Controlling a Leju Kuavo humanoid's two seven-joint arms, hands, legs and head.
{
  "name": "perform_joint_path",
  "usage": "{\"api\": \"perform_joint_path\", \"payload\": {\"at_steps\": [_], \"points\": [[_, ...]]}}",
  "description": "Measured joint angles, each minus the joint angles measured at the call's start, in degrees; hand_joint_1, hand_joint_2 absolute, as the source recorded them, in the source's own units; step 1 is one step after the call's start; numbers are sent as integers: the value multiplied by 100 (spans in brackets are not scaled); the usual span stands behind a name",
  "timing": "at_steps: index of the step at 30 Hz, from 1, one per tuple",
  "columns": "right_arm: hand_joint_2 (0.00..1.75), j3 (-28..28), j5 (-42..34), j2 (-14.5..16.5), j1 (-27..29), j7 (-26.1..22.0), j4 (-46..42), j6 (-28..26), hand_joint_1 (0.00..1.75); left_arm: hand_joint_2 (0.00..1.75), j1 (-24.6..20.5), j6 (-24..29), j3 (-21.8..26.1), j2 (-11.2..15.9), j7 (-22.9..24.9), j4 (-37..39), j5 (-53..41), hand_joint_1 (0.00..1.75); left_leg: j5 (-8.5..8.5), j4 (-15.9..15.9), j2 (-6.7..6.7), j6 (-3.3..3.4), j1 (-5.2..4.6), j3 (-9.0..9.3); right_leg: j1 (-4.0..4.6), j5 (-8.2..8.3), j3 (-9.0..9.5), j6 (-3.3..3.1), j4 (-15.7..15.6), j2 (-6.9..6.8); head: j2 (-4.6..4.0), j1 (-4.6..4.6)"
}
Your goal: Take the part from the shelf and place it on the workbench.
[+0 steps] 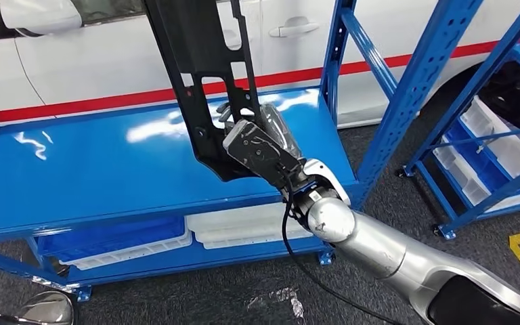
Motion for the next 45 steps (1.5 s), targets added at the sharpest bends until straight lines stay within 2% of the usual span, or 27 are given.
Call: {"api": "perform_joint_path", "payload": {"at_steps": [1,3,5,7,9,11,12,14,16,17,18,20,23,24,26,27,28,31,32,33,35,37,39,40,42,43,45], "points": [[175,0,6,-7,1,1,1,6,175,175,-3,-42,0,3,33,0,7,0,-158,316,0,-2,-1,-24,14,69,-92,-5,5,0,0,-4],[175,0,15,-16,1,4,3,30,175,175,-4,-139,0,3,109,0,58,0,-67,510,0,17,-7,150,35,204,-283,-2,23,-1,0,-4],[175,0,28,-18,-2,6,4,50,175,175,-13,-187,0,0,167,0,88,0,194,5,-2,73,-25,672,47,331,-448,15,46,-3,0,-5],[175,-1,38,-20,-12,7,4,59,175,175,-38,-191,-1,4,189,0,83,0,147,-764,-7,140,-64,1238,56,445,-530,60,42,-14,0,-1],[175,-2,40,-22,-28,6,4,64,175,175,-54,-189,-2,10,197,0,79,0,69,-1139,-18,193,-112,1421,41,566,-531,128,-12,-31,0,-19],[175,-3,41,-29,-42,0,5,67,175,175,-57,-187,-3,9,207,1,80,0,219,-1208,-8,256,-112,1347,30,637,-538,200,-76,-26,0,-38],[175,-3,43,-34,-49,-4,5,67,175,175,-64,-187,-3,8,211,2,81,0,306,-1246,7,295,-96,1308,32,540,-575,226,-33,-20,0,-37],[175,-4,44,-44,-58,-6,5,67,175,175,-68,-188,-4,4,221,2,81,0,496,-1300,45,366,-68,1178,21,-18,-709,265,413,-9,0,-4],[175,-4,48,-54,-60,-4,5,66,175,175,-63,-196,-4,2,241,2,70,0,658,-1291,55,390,-67,969,10,-563,-826,306,1167,-10,0,17],[175,-4,52,-58,-58,-2,6,64,175,175,-62,-203,-4,1,257,2,62,0,730,-1276,57,383,-66,859,4,-639,-835,327,1472,-10,0,21],[175,-4,60,-62,-58,2,7,63,175,175,-62,-216,-4,-1,276,2,55,0,796,-1250,57,372,-63,748,-4,-562,-776,344,1620,-11,0,23],[175,-4,91,-64,-60,8,7,57,175,175,-63,-262,-5,-5,320,2,37,0,901,-1166,55,328,-50,528,-36,-261,-396,373,1378,-12,0,29],[175,-4,170,-61,-72,13,5,37,175,175,-60,-370,-11,-3,381,2,-39,0,1022,-1002,42,217,-50,274,-42,-420,433,353,268,12,0,33],[175,-4,192,-60,-79,13,7,24,175,175,-56,-407,-17,-2,399,2,-66,0,1075,-992,35,178,-51,238,-21,-507,533,312,69,25,0,40],[175,-5,224,-63,-89,14,13,-2,175,175,-43,-462,-52,-3,443,4,-116,0,1197,-1041,20,109,-37,200,-1,-424,466,204,7,28,0,57],[175,-5,234,-64,-95,14,16,-9,175,175,-36,-472,-84,-6,461,7,-145,0,1170,-1031,14,81,-20,161,-3,-359,412,156,0,18,0,63],[175,-5,241,-66,-98,15,19,-11,175,175,-28,-477,-117,-12,481,9,-176,0,1021,-936,11,56,-10,103,-13,-288,351,111,-12,6,0,55],[175,-6,253,-66,-107,21,22,-15,175,175,-11,-480,-186,-27,537,11,-257,0,160,-43,8,8,1,-123,-8,-92,144,28,-17,-7,0,19],[175,-7,255,-66,-108,23,22,-17,175,175,-11,-482,-210,-27,549,11,-275,0,-13,318,7,4,1,-165,4,-31,63,19,-13,-6,0,16],[175,-7,256,-66,-108,25,22,-20,175,175,-12,-484,-238,-26,555,11,-285,0,-63,583,6,9,-1,-151,17,33,-25,16,-8,-7,0,16],[175,-7,256,-67,-107,30,22,-23,175,175,-13,-485,-285,-27,561,11,-302,0,180,531,5,49,-14,134,36,146,-181,23,5,-7,0,16],[175,-8,261,-68,-112,32,21,-26,175,175,-25,-483,-305,-24,563,11,-314,0,329,-205,-5,132,-48,747,47,246,-292,49,13,-5,0,17],[175,-15,279,-71,-125,35,20,-33,175,175,-41,-477,-328,-17,568,11,-340,0,221,-949,-24,191,-94,1255,45,340,-328,104,-6,-12,0,24],[175,-20,298,-72,-133,37,19,-39,175,175,-46,-475,-352,-14,572,11,-364,0,173,-1128,-32,206,-116,1348,38,389,-325,140,-34,-17,0,20],[175,-30,347,-77,-150,45,21,-53,175,175,-54,-481,-426,-14,586,11,-441,0,271,-1207,-28,234,-117,1325,28,475,-327,212,-89,-20,0,15],[175,-33,370,-81,-158,49,21,-60,175,175,-62,-485,-470,-13,594,11,-492,0,330,-1239,-14,267,-104,1291,29,429,-362,242,-70,-16,0,13],[175,-39,403,-93,-172,60,22,-68,175,175,-71,-497,-553,-13,607,11,-589,0,469,-1272,23,347,-69,1175,29,18,-510,283,269,-9,0,38]]}}
